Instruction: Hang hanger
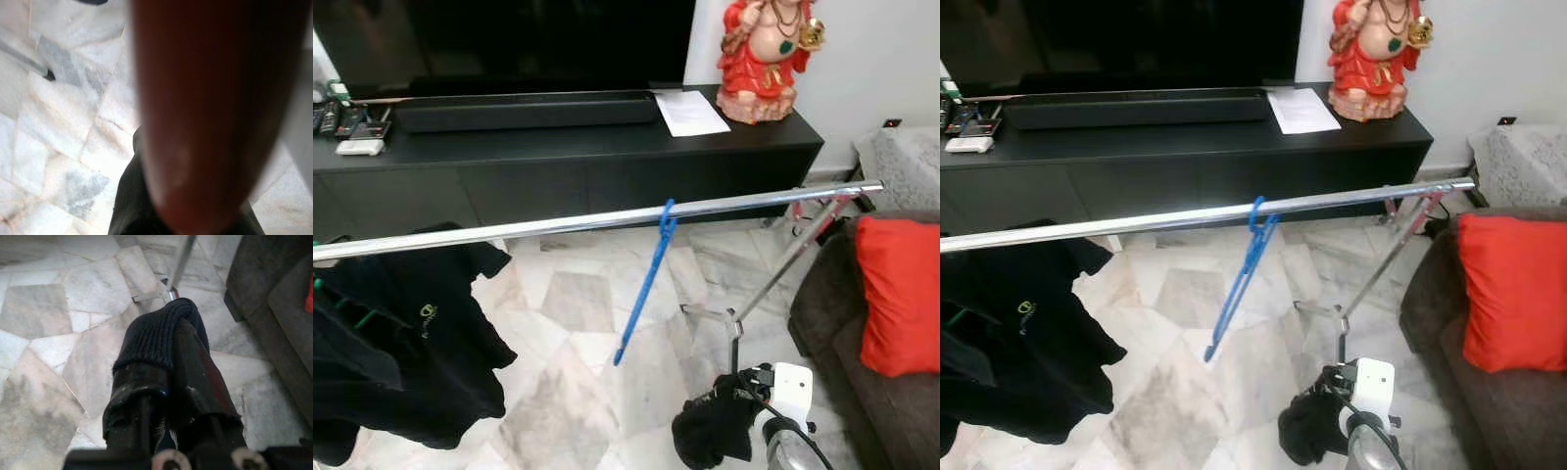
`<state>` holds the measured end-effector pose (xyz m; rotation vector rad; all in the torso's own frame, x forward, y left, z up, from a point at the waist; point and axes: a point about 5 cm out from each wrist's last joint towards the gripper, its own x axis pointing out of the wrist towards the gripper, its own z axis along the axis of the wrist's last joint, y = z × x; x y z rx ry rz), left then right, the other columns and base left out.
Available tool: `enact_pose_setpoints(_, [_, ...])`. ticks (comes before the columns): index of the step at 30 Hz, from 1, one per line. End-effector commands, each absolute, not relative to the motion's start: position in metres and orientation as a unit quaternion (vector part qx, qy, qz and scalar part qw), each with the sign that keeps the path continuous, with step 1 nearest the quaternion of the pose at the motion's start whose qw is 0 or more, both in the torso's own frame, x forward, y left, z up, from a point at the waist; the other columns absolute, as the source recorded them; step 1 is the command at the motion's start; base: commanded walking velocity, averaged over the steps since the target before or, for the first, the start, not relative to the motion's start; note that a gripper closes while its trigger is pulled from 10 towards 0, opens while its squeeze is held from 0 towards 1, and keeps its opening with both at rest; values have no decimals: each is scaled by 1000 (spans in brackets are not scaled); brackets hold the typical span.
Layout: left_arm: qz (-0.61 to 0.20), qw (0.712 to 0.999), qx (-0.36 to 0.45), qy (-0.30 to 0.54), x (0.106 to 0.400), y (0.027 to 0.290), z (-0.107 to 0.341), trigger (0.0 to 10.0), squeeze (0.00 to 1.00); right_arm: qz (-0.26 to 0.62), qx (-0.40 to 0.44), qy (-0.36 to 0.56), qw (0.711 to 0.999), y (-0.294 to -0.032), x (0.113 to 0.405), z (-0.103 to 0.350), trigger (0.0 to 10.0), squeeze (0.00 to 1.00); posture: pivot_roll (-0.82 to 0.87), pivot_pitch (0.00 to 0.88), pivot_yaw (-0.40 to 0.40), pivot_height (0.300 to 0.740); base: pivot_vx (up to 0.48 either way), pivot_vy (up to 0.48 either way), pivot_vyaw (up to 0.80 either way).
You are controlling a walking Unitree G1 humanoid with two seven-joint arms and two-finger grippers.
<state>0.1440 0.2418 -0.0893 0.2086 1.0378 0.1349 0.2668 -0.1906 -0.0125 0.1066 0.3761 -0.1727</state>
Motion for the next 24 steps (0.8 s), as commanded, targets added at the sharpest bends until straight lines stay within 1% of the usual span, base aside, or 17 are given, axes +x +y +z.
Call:
enact_pose_setpoints(1, [75,849,101,512,131,247,-93,10000,0,-86,58,181,978,-187,266,-12,10000,0,-42,191,-25,740,0,394,0])
enact_pose_setpoints(4, [75,850,100,511,135,244,-93,10000,0,-86,59,181,978,-187,266,-12,10000,0,-40,193,-24,740,0,396,0])
enact_pose_setpoints(10, [66,859,98,498,156,225,-90,10000,0,-87,59,181,978,-187,267,-12,10000,0,-38,196,-23,740,0,397,0])
enact_pose_setpoints(15, [62,860,96,497,162,218,-89,10000,0,-87,60,180,978,-187,267,-12,10000,0,-38,198,-22,740,0,398,0])
enact_pose_setpoints(19, [63,859,100,498,157,222,-90,10000,0,-88,60,181,978,-187,267,-12,10000,0,-36,200,-19,740,0,355,0])
enact_pose_setpoints(22, [63,857,108,500,153,226,-91,10000,0,-88,61,181,978,-186,267,-12,10000,0,-34,201,-19,740,0,0,0])
enact_pose_setpoints(24, [67,854,108,505,144,233,-92,10000,0,-88,61,181,978,-186,267,-12,10000,0,-35,201,-18,740,0,0,0])
